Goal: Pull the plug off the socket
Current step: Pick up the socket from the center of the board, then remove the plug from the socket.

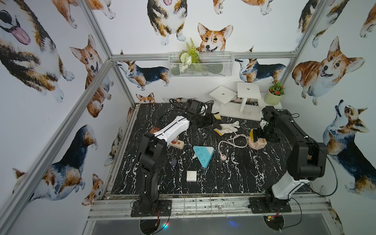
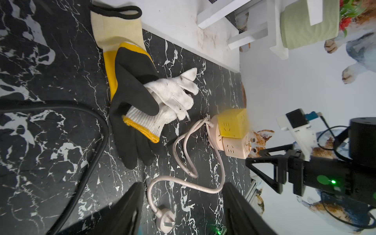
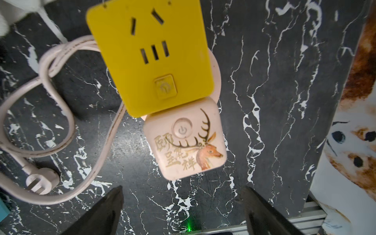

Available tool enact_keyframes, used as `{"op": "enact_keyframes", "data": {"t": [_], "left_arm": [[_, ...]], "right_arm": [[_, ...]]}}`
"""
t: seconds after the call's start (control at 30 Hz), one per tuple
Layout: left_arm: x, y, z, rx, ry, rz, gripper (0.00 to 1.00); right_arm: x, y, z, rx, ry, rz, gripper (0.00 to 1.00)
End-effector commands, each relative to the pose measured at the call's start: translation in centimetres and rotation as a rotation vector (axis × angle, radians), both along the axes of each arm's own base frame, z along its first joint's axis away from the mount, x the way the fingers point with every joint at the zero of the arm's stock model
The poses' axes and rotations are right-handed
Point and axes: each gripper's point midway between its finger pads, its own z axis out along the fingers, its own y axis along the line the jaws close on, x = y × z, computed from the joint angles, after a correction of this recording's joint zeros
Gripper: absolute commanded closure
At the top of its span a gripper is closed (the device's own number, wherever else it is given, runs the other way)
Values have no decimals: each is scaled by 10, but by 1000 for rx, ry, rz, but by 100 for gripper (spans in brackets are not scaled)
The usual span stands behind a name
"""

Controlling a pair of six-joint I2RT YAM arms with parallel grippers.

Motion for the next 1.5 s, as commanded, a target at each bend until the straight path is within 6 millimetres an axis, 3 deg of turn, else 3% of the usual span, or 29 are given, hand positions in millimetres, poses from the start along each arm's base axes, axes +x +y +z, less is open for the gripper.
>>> {"op": "enact_keyframes", "data": {"t": [0.0,0.1,0.23,0.53,0.63,0.77,0.9,1.03,1.27,1.47], "left_arm": [[1,-1,3,-14,-11,-10,34],[-1,2,0,-5,0,-14,34],[-2,6,-4,9,12,-8,34],[12,-5,12,-6,-13,16,35],[14,-25,4,-59,32,23,37],[1,-72,-7,-96,32,-48,41],[-5,-121,-14,-188,65,-83,44],[-12,-156,-25,-222,77,-141,45],[-28,-157,-78,-171,144,-181,46],[-42,-170,-78,-246,203,-250,34]], "right_arm": [[14,-7,-8,-40,-17,5,5],[29,-4,-18,-16,-21,6,5],[40,1,-32,13,-3,17,15],[24,15,-35,99,27,-25,44],[19,27,-25,164,15,-90,57],[21,47,-16,232,-21,-110,67],[21,56,-7,265,-43,-90,72],[26,59,0,285,-65,-84,78],[21,69,0,347,-65,-106,87],[18,71,5,362,-81,-100,91]]}}
